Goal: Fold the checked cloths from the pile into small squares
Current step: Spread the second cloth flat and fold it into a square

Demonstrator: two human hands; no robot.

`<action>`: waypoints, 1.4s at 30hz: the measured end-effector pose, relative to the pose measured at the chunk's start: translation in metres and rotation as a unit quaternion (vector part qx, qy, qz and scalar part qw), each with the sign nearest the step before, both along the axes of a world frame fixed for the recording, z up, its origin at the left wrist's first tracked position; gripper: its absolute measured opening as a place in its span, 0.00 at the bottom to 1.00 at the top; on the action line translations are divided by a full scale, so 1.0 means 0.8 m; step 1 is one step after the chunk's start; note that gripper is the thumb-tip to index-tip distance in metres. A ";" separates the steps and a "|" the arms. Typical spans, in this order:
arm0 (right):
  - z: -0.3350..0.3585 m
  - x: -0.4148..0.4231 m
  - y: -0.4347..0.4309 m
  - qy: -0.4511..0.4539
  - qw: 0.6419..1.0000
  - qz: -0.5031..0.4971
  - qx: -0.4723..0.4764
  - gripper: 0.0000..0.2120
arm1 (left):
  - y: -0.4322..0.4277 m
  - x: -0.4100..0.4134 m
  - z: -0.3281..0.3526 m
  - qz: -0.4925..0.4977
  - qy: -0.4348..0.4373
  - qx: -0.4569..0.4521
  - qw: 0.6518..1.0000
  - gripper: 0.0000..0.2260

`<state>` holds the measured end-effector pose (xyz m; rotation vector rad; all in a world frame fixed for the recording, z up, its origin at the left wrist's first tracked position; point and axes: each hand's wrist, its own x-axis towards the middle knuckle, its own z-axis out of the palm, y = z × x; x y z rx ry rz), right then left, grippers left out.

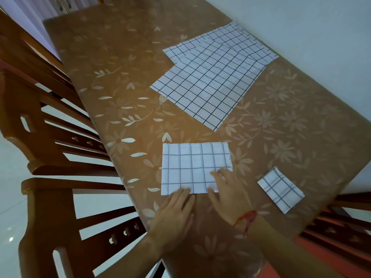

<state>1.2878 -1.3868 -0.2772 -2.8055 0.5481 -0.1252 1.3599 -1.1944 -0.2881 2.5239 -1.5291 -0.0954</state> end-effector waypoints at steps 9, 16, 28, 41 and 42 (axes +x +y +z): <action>-0.036 -0.031 0.053 0.131 0.983 0.124 -0.035 0.32 | 0.009 -0.006 -0.033 0.029 0.055 0.079 0.995 0.25; -0.039 -0.025 0.051 0.157 0.980 0.119 -0.037 0.33 | 0.012 -0.007 -0.040 0.050 0.067 0.076 0.994 0.26; -0.033 -0.010 0.077 0.125 0.981 0.138 -0.050 0.34 | 0.046 0.008 -0.048 0.064 0.034 0.081 0.994 0.27; -0.042 -0.007 0.096 0.125 0.980 0.156 -0.019 0.33 | 0.049 0.010 -0.049 0.064 0.037 0.070 0.995 0.26; -0.042 -0.011 0.091 0.132 0.980 0.149 -0.022 0.34 | 0.048 0.010 -0.049 0.067 0.037 0.072 0.994 0.26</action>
